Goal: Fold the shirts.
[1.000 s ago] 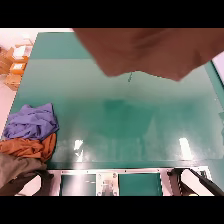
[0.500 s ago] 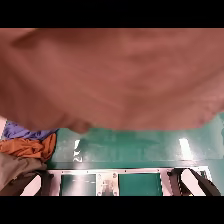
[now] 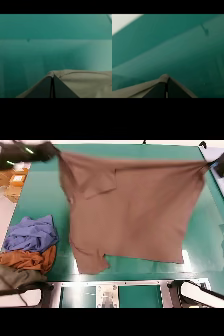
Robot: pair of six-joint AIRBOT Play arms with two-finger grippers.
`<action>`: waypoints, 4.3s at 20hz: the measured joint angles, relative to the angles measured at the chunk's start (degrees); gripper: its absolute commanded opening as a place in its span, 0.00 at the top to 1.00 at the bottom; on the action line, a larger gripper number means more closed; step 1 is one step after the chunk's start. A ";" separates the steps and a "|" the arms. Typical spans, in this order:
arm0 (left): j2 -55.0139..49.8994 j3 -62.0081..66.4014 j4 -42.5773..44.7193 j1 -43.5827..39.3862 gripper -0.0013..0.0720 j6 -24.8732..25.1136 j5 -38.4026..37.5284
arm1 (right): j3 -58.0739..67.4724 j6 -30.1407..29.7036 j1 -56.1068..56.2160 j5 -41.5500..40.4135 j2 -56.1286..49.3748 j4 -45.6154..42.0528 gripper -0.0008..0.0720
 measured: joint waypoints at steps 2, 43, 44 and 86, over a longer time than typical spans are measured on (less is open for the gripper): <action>-7.15 -0.35 -2.51 -0.98 0.95 0.66 3.76 | 0.28 -0.48 1.16 -1.07 -7.91 0.37 0.97; -20.92 5.35 16.33 2.03 0.95 -12.24 -31.85 | 16.94 -17.46 7.67 28.06 -29.70 -27.65 0.97; -20.92 5.35 16.46 1.99 0.95 -12.26 -32.17 | 16.94 -17.46 7.76 28.06 -29.70 -28.09 0.97; 17.25 -57.88 -0.63 -5.09 0.95 -8.09 -4.07 | -59.04 9.97 -8.04 -5.46 22.32 1.44 0.97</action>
